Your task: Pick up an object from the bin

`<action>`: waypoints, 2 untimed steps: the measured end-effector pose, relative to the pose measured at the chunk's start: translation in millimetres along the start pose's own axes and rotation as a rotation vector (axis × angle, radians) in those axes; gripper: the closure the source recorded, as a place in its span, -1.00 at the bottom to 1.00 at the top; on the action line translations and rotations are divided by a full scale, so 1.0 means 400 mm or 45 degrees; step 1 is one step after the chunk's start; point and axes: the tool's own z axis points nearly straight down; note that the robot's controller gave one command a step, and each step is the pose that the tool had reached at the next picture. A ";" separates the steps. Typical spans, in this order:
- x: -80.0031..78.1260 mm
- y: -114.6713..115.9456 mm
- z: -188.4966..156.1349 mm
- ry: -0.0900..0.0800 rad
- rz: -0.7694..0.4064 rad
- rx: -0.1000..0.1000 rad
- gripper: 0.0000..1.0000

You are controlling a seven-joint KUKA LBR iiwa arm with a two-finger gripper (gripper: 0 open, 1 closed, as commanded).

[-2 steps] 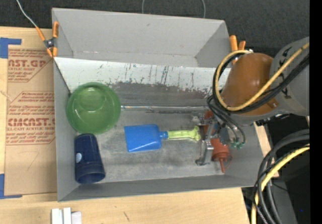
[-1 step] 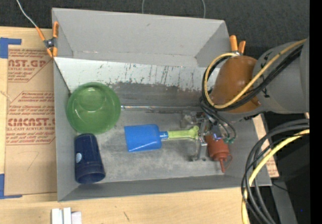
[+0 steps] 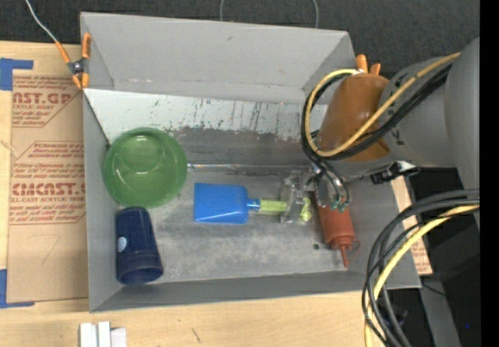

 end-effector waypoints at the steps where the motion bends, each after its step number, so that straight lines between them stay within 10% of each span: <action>1: 0.000 0.000 0.000 0.000 0.000 0.001 1.00; 2: 0.000 0.000 0.000 0.000 0.000 0.001 1.00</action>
Offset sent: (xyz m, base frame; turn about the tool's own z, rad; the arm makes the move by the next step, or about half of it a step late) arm 0.0000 0.0000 0.0000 0.0000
